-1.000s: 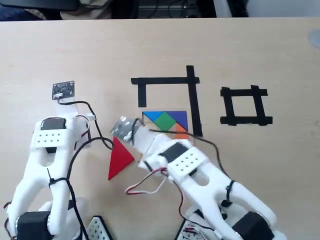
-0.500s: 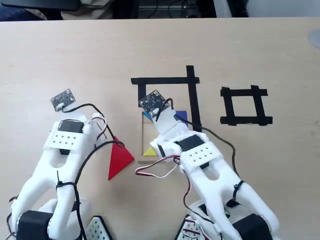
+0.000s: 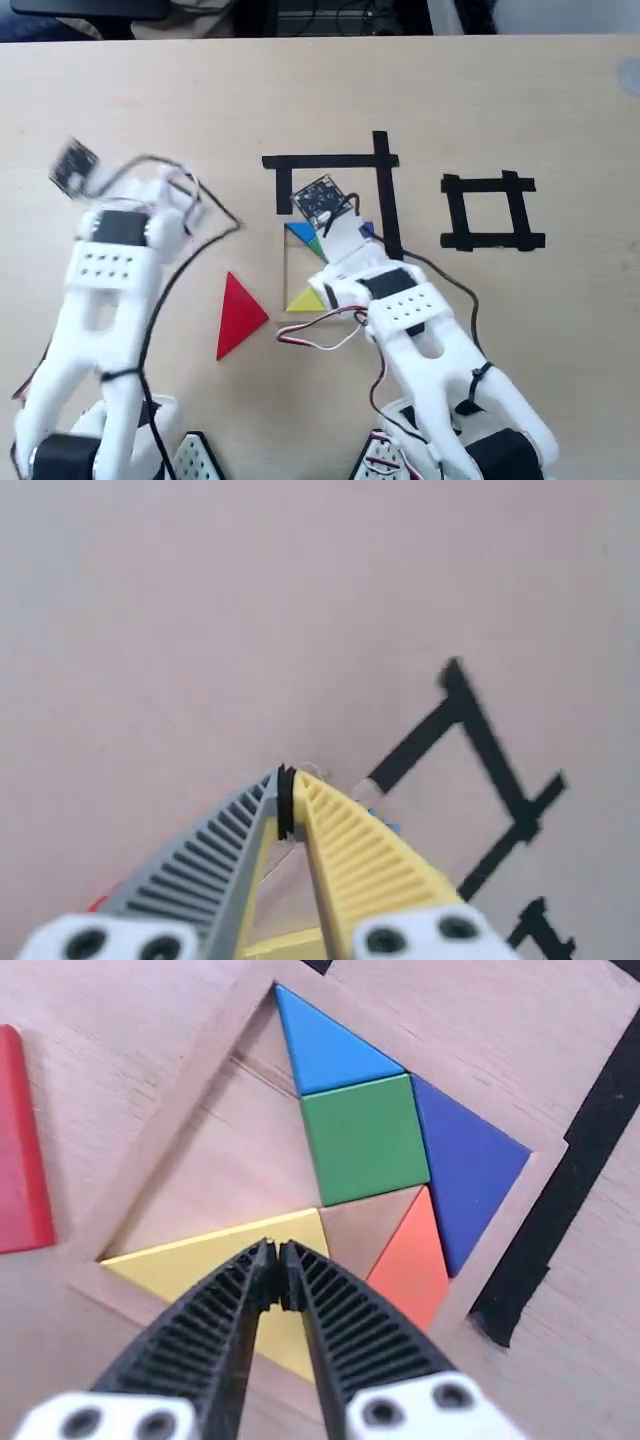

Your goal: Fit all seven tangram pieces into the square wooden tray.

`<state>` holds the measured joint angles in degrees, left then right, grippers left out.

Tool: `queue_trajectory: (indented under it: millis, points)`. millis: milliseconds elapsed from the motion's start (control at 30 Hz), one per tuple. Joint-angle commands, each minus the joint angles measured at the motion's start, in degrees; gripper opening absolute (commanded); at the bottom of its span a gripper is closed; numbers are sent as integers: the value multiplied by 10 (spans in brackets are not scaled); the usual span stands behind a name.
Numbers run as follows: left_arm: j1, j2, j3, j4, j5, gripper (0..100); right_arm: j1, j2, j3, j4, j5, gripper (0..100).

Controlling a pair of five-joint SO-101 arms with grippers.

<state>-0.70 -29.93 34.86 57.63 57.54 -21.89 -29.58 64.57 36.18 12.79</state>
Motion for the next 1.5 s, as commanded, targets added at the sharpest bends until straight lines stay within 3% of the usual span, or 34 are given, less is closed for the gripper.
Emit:
queue_trajectory:
  millis: [0, 167, 233, 533, 700, 833, 1033, 1167, 1300, 1367, 1467]
  points:
    - [-13, -98, -113, -11, -163, 30, 10, -18, -7, -12, -4, 11]
    - [-4, -237, -138, -22, -543, 30, 10, -18, -7, -12, -4, 11]
    - [3, -295, -114, -4, -596, 30, 10, -18, -7, -12, -4, 11]
    - [-44, -496, 135, 32, -462, 30, 9, -18, -4, -12, -4, 11]
    - [-31, -611, 289, -3, -476, 30, 9, -18, -3, -12, -4, 11]
    - [-48, -674, 458, -91, -484, 30, 8, -17, -4, -12, -4, 11]
    - [-34, -687, 623, -265, -422, 30, 7, -15, 0, -32, -4, 11]
    - [-29, -687, 628, -273, -421, 30, 7, -15, 3, -36, -4, 11]
    - [-24, -687, 627, -199, -401, 30, 7, -17, 3, -36, -3, 11]
    - [-24, -685, 627, -174, -331, 30, 7, -18, 4, -35, -3, 11]
    - [-20, -683, 627, -200, -213, 30, 7, -18, 4, -34, -3, 11]
